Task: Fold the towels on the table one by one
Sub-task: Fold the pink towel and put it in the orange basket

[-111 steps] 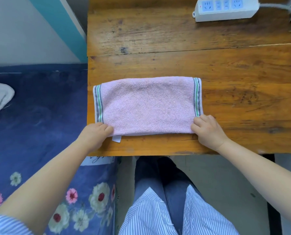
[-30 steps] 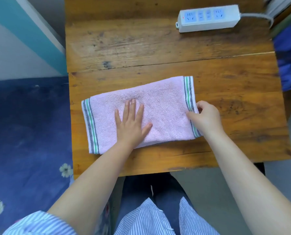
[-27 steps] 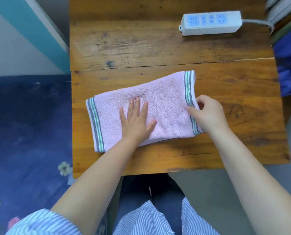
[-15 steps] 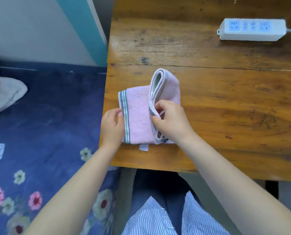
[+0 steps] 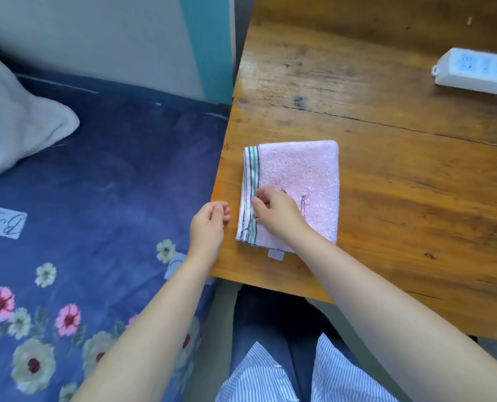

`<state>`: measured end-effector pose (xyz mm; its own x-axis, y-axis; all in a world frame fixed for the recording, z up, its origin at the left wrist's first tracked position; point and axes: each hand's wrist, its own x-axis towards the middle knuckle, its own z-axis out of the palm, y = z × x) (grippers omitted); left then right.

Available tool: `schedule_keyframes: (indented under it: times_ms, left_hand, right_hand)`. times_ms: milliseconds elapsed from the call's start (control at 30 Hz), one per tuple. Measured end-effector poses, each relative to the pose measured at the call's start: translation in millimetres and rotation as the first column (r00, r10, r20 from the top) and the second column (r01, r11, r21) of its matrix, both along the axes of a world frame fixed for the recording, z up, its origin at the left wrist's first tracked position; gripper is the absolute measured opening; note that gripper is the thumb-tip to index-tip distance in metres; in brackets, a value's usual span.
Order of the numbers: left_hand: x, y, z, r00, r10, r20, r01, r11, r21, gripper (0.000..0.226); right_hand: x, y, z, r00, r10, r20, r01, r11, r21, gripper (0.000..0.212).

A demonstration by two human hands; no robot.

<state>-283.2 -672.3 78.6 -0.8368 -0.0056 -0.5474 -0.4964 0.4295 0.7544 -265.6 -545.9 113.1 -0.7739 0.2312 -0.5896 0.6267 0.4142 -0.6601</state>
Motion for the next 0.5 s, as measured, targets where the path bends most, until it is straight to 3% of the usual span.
schedule_keyframes:
  times_ms: [67, 100, 200, 267, 300, 333, 400, 433, 500]
  left_hand:
    - [1.8, 4.0, 5.4, 0.998, -0.053, -0.033, 0.052, 0.998, -0.018, 0.023]
    - [3.5, 6.7, 7.4, 0.990, -0.107, -0.092, 0.102, 0.993, -0.060, 0.025]
    - [11.8, 21.3, 21.2, 0.852, -0.359, -0.381, 0.279, 0.927, -0.250, 0.032]
    - [21.6, 36.5, 27.6, 0.666, -0.546, -0.509, 0.395, 0.836, -0.380, 0.035]
    - [26.2, 43.9, 26.2, 0.571, -0.636, -0.519, 0.440, 0.771, -0.461, 0.037]
    - [28.8, 50.1, 24.3, 0.490, -0.729, -0.478, 0.486, 0.683, -0.545, 0.040]
    - [30.3, 57.6, 20.7, 0.429, -0.859, -0.278, 0.578, 0.498, -0.647, 0.046]
    - [30.3, 57.5, 14.5, 0.441, -0.877, -0.192, 0.609, 0.449, -0.653, 0.048]
    - [27.3, 49.3, -6.8, 0.482, -0.871, -0.096, 0.672, 0.438, -0.597, 0.056]
  right_hand:
    - [7.8, 9.1, 3.4, 0.990, -0.139, -0.007, 0.135, 0.973, -0.187, 0.028]
    - [11.7, 15.9, 6.4, 0.981, -0.177, -0.076, 0.161, 0.970, -0.181, 0.030]
    - [20.0, 44.9, 10.6, 0.903, 0.013, -0.429, 0.107, 0.961, 0.254, 0.031]
    - [18.6, 65.2, 1.6, 0.853, 0.271, -0.446, 0.020, 0.837, 0.546, 0.033]
    - [15.3, 73.9, -3.5, 0.866, 0.352, -0.355, -0.068, 0.786, 0.615, 0.036]
    - [11.6, 81.1, -8.7, 0.888, 0.403, -0.222, -0.177, 0.744, 0.644, 0.040]
    - [6.9, 93.2, -22.3, 0.873, 0.485, -0.039, -0.338, 0.663, 0.668, 0.046]
    - [5.0, 97.6, -28.9, 0.858, 0.514, -0.014, -0.372, 0.640, 0.673, 0.047]
    - [3.2, 103.4, -38.0, 0.852, 0.522, -0.030, -0.378, 0.655, 0.655, 0.049]
